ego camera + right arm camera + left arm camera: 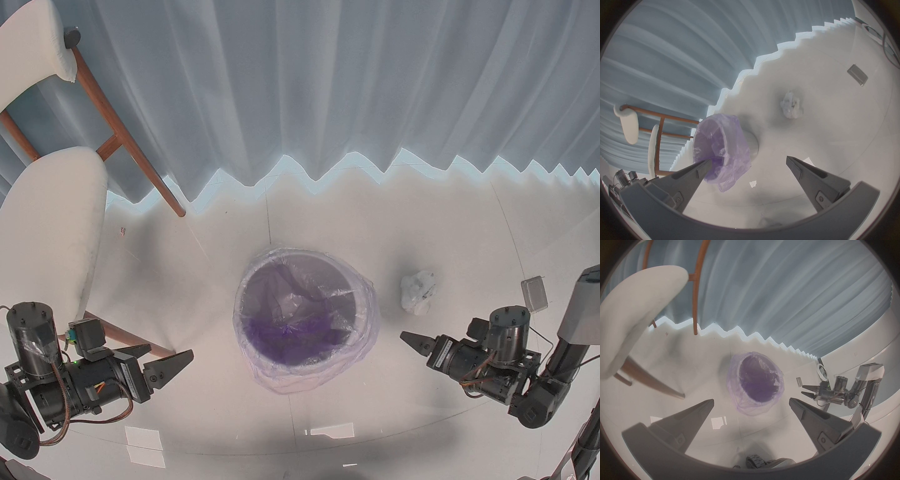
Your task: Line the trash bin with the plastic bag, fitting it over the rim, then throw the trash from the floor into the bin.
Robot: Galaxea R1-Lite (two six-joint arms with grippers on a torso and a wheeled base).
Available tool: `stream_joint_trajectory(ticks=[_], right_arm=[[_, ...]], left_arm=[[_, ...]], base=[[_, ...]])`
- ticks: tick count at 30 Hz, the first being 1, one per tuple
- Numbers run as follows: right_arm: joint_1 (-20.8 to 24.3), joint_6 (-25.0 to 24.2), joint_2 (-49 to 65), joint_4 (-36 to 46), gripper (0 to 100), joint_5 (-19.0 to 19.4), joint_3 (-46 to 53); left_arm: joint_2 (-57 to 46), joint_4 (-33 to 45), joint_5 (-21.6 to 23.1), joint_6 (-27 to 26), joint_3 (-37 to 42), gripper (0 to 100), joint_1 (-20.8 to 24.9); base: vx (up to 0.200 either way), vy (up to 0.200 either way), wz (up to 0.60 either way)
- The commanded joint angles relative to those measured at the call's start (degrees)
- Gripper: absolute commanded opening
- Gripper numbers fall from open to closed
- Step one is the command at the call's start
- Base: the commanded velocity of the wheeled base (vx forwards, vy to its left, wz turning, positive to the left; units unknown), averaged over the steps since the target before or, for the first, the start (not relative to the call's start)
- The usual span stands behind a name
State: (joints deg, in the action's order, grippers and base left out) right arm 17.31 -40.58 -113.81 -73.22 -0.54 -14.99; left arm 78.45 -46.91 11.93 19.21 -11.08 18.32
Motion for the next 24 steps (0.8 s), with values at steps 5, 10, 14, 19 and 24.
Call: stream_joint_trajectory(ticks=[5, 10, 14, 19, 24], right_arm=[[0.1, 1.0, -11.4, -0.8, 100, 1.3, -11.5], [-1.6, 1.0, -14.2, 0.1, 100, 1.2, -15.4], [-1.5, 1.4, -15.6, 1.8, 100, 1.3, -18.8], [-1.5, 2.0, -18.4, 7.1, 100, 1.2, -26.8], [-1.4, 2.1, -19.4, 10.4, 100, 1.2, -32.6]], left_arm=[[-6.8, -0.6, 0.3, 1.2, 3.6, 100, -10.1], [-7.3, -0.6, 0.4, 4.9, 3.8, 100, -13.1], [-7.4, -0.5, 0.4, 7.1, 3.9, 100, -17.3], [-9.0, -0.4, 0.5, 6.6, 7.0, 100, -17.4], [-9.1, -0.5, 0.5, 6.5, 7.4, 100, -17.5]], base=[[0.000, 0.000, 0.00], [0.000, 0.000, 0.00], [0.000, 0.000, 0.00], [0.000, 0.000, 0.00], [0.000, 0.000, 0.00]])
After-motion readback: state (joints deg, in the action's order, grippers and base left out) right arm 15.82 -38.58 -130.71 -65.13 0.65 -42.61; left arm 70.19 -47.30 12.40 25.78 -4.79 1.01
